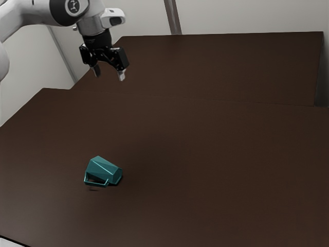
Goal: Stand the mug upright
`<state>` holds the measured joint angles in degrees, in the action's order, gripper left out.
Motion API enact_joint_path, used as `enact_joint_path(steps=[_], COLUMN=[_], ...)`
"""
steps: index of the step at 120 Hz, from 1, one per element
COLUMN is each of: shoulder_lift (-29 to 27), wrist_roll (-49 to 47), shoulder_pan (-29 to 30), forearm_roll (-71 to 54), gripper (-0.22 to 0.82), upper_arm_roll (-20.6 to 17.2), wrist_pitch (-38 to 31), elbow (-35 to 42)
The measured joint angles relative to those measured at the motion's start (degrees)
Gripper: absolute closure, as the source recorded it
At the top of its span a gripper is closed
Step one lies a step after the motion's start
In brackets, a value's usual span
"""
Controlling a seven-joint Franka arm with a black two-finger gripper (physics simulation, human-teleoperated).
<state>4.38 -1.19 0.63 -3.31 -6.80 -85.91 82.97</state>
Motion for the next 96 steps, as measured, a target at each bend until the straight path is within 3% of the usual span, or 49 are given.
enact_joint_path(steps=[45, 72, 96], shoulder_lift=[-1.7, -9.0, -10.1], wrist_roll=[-0.1, -0.5, 2.8], shoulder_pan=[2.4, 6.4, 12.6], forearm_roll=[0.4, 3.0, 7.9], gripper=[0.00, 0.00, 0.00], upper_arm_roll=[0.0, -0.1, 0.0], wrist_pitch=[1.8, -2.2, -6.5], elbow=[2.5, 14.9, 23.2])
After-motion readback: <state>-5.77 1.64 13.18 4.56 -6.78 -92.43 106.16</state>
